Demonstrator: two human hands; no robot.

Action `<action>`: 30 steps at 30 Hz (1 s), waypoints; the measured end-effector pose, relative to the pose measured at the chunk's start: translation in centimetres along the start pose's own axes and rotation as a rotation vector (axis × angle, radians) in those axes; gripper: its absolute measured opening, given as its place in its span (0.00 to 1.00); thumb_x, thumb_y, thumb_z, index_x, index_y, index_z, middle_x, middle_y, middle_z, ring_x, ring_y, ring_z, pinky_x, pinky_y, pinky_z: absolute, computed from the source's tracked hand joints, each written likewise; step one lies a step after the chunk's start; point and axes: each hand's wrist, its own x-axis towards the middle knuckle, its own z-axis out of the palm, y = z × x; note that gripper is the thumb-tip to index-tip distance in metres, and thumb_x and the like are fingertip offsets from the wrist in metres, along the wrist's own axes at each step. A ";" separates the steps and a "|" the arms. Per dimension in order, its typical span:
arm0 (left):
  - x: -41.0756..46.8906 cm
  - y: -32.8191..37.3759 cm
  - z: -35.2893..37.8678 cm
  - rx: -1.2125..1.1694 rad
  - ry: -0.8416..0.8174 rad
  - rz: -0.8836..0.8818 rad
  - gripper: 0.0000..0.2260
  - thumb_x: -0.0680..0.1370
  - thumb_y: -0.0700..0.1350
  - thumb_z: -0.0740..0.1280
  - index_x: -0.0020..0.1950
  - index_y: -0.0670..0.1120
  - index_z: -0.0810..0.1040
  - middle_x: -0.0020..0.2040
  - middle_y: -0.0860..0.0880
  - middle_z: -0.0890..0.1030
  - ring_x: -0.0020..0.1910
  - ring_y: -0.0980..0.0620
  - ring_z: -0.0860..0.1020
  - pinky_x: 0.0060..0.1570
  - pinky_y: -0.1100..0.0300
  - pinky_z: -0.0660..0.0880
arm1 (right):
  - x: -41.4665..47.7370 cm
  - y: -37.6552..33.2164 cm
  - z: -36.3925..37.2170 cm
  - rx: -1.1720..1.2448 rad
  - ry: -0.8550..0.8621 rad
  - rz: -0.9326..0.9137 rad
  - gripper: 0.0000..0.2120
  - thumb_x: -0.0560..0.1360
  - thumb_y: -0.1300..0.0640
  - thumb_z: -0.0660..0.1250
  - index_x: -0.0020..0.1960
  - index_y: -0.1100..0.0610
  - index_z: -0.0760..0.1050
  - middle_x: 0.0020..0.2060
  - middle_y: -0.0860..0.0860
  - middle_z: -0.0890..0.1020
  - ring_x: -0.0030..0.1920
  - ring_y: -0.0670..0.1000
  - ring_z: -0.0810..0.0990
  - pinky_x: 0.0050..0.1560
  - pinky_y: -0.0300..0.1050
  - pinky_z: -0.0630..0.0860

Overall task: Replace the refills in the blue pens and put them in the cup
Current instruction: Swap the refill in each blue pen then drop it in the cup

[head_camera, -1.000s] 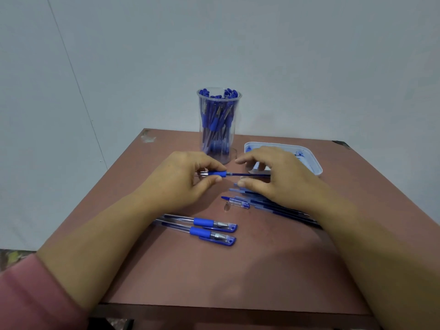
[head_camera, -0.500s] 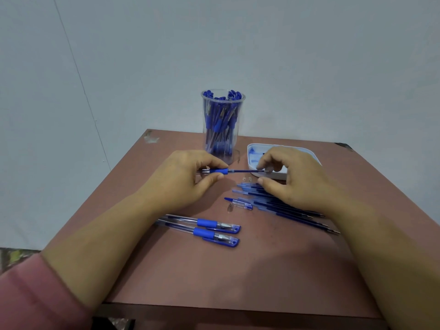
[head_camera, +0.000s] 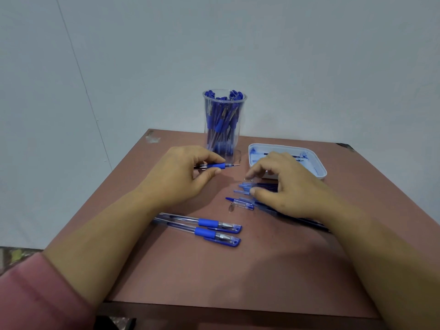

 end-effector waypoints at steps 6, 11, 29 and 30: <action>0.0 -0.3 -0.1 0.006 0.002 -0.023 0.07 0.75 0.44 0.73 0.53 0.51 0.84 0.42 0.61 0.79 0.42 0.58 0.78 0.42 0.68 0.75 | 0.8 -0.6 2.3 -0.077 -0.088 -0.191 0.12 0.70 0.42 0.73 0.53 0.41 0.81 0.45 0.38 0.70 0.51 0.44 0.67 0.54 0.41 0.67; 0.0 -0.5 0.0 0.007 0.000 -0.018 0.07 0.75 0.44 0.73 0.53 0.51 0.84 0.42 0.60 0.80 0.43 0.58 0.78 0.42 0.67 0.75 | 1.2 -0.8 2.8 -0.045 -0.013 -0.245 0.06 0.72 0.49 0.73 0.50 0.45 0.83 0.43 0.38 0.73 0.48 0.42 0.69 0.53 0.39 0.68; -0.2 0.7 0.3 -0.103 -0.031 0.020 0.07 0.75 0.43 0.73 0.53 0.49 0.84 0.44 0.58 0.82 0.44 0.66 0.78 0.45 0.75 0.71 | 1.0 -0.5 1.5 0.338 0.232 -0.059 0.07 0.71 0.57 0.74 0.45 0.47 0.81 0.39 0.41 0.83 0.43 0.40 0.81 0.48 0.31 0.74; -0.3 0.7 0.3 -0.103 -0.032 0.025 0.08 0.75 0.43 0.73 0.53 0.48 0.84 0.44 0.58 0.83 0.44 0.65 0.78 0.45 0.76 0.70 | 1.1 -0.5 1.6 0.341 0.229 -0.060 0.07 0.71 0.57 0.75 0.45 0.47 0.80 0.38 0.41 0.83 0.42 0.40 0.81 0.47 0.31 0.74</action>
